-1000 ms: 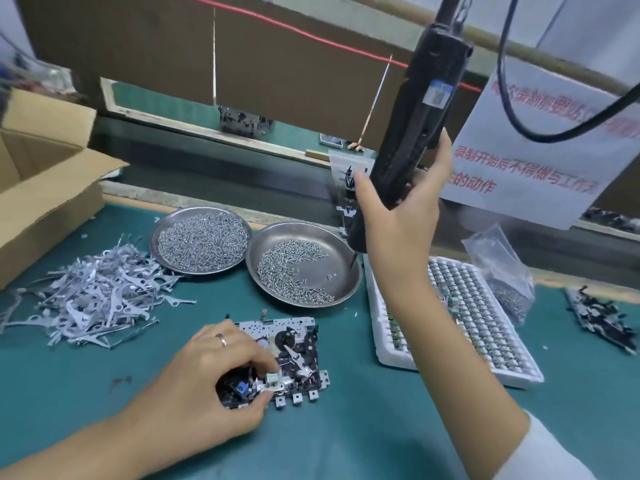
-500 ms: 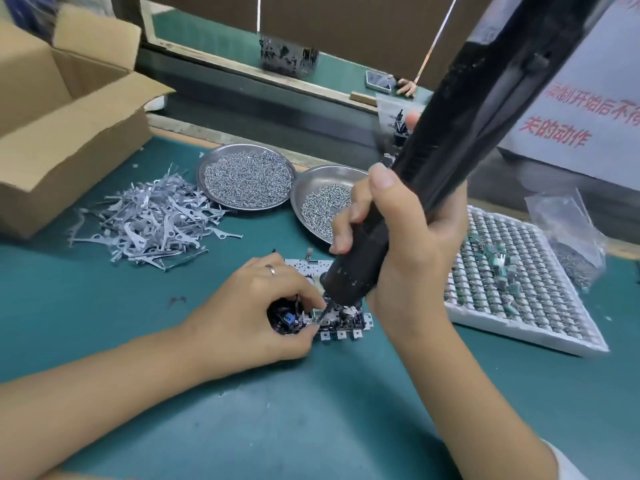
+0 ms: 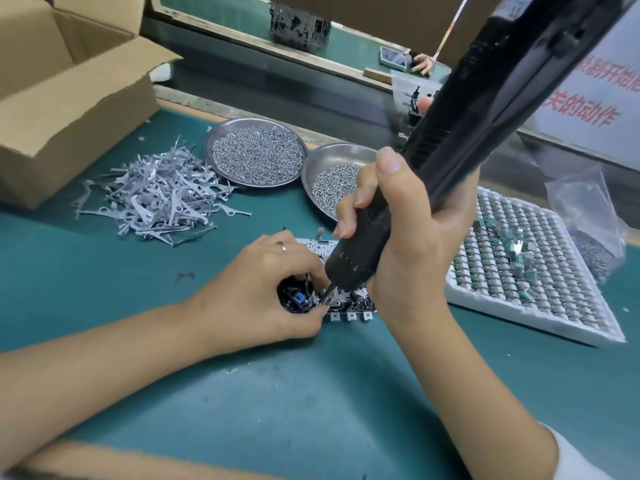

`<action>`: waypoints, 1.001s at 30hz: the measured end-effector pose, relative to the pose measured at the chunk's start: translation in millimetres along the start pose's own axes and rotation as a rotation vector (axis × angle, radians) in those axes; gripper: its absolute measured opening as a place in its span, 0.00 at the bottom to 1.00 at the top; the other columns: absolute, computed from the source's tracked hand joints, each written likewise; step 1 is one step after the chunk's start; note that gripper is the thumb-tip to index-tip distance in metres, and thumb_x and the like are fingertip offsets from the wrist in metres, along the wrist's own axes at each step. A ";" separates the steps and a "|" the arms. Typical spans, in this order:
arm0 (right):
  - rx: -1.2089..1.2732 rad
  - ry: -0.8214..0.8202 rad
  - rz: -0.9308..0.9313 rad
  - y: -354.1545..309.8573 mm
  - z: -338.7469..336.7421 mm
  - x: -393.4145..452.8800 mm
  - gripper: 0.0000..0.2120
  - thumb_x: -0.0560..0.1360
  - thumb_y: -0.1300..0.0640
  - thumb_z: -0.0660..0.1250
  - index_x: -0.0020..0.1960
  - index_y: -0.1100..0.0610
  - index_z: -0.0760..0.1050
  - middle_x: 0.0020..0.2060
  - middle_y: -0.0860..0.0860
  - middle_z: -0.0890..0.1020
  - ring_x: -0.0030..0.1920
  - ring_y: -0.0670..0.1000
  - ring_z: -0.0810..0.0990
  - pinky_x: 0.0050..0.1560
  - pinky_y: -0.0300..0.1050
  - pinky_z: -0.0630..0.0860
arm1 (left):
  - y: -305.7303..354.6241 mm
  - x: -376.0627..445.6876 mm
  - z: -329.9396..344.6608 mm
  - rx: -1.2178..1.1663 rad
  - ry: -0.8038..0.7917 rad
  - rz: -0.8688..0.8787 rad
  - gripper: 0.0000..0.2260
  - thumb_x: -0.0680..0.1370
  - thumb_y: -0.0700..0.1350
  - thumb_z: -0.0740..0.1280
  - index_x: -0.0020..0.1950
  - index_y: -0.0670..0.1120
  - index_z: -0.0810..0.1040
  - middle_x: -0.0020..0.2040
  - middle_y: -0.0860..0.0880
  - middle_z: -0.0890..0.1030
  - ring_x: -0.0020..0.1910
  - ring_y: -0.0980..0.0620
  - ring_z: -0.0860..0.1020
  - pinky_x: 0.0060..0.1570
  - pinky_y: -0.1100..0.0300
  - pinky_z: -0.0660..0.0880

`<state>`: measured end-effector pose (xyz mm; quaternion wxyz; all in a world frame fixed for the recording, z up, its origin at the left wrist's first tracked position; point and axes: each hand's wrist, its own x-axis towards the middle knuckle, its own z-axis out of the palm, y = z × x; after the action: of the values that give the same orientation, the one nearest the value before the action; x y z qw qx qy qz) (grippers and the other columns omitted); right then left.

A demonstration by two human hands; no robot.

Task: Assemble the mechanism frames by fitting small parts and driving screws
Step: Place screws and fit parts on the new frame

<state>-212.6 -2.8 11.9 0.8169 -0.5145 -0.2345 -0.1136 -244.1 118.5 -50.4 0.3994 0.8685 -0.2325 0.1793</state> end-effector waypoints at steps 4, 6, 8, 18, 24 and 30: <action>-0.010 -0.017 -0.014 -0.6 0.7 -1.0 0.11 0.72 0.66 0.62 0.50 0.55 0.65 0.30 0.55 0.70 0.20 0.53 0.67 0.25 0.41 0.67 | -0.5 0.0 0.0 -0.010 0.000 0.002 0.21 0.64 0.43 0.73 0.37 0.64 0.64 0.30 0.65 0.68 0.38 0.64 0.68 0.42 0.71 0.64; -0.015 -0.021 -0.022 -0.5 0.8 -1.2 0.11 0.72 0.66 0.63 0.50 0.55 0.64 0.29 0.55 0.69 0.20 0.52 0.67 0.25 0.41 0.67 | -0.3 -0.4 -0.2 -0.010 -0.002 -0.001 0.22 0.64 0.43 0.73 0.37 0.64 0.64 0.30 0.65 0.68 0.38 0.64 0.68 0.42 0.71 0.63; -0.014 -0.025 -0.032 0.4 0.7 -1.5 0.12 0.72 0.66 0.64 0.50 0.57 0.63 0.28 0.54 0.70 0.19 0.52 0.67 0.24 0.41 0.67 | 0.0 -0.6 -0.4 -0.016 -0.001 -0.005 0.22 0.64 0.43 0.74 0.37 0.65 0.64 0.30 0.65 0.68 0.38 0.64 0.68 0.42 0.71 0.63; 0.001 -0.042 -0.033 3.1 -0.7 -3.6 0.12 0.72 0.66 0.64 0.50 0.58 0.62 0.28 0.53 0.70 0.20 0.51 0.67 0.24 0.41 0.67 | 1.3 -1.5 -0.3 -0.016 0.006 -0.015 0.21 0.63 0.43 0.73 0.36 0.64 0.64 0.30 0.66 0.68 0.38 0.64 0.68 0.42 0.72 0.63; 0.031 -0.060 -0.126 -6.1 -10.4 7.4 0.10 0.72 0.64 0.62 0.50 0.56 0.64 0.24 0.47 0.71 0.20 0.49 0.68 0.25 0.40 0.67 | 1.1 -2.4 0.0 0.013 -0.024 -0.043 0.05 0.65 0.43 0.73 0.40 0.48 0.82 0.36 0.62 0.76 0.40 0.59 0.72 0.45 0.65 0.70; -0.064 -0.004 -0.014 5.6 -15.3 8.3 0.11 0.72 0.65 0.64 0.47 0.58 0.62 0.23 0.49 0.70 0.19 0.52 0.67 0.26 0.40 0.66 | 1.7 -2.6 -0.6 0.027 -0.018 -0.046 0.07 0.65 0.43 0.73 0.42 0.45 0.83 0.36 0.59 0.79 0.40 0.56 0.74 0.45 0.59 0.72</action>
<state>-198.9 -13.5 6.2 0.7989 -0.5388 -0.2361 -0.1258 -247.2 118.7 -50.3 0.3896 0.8804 -0.2139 0.1653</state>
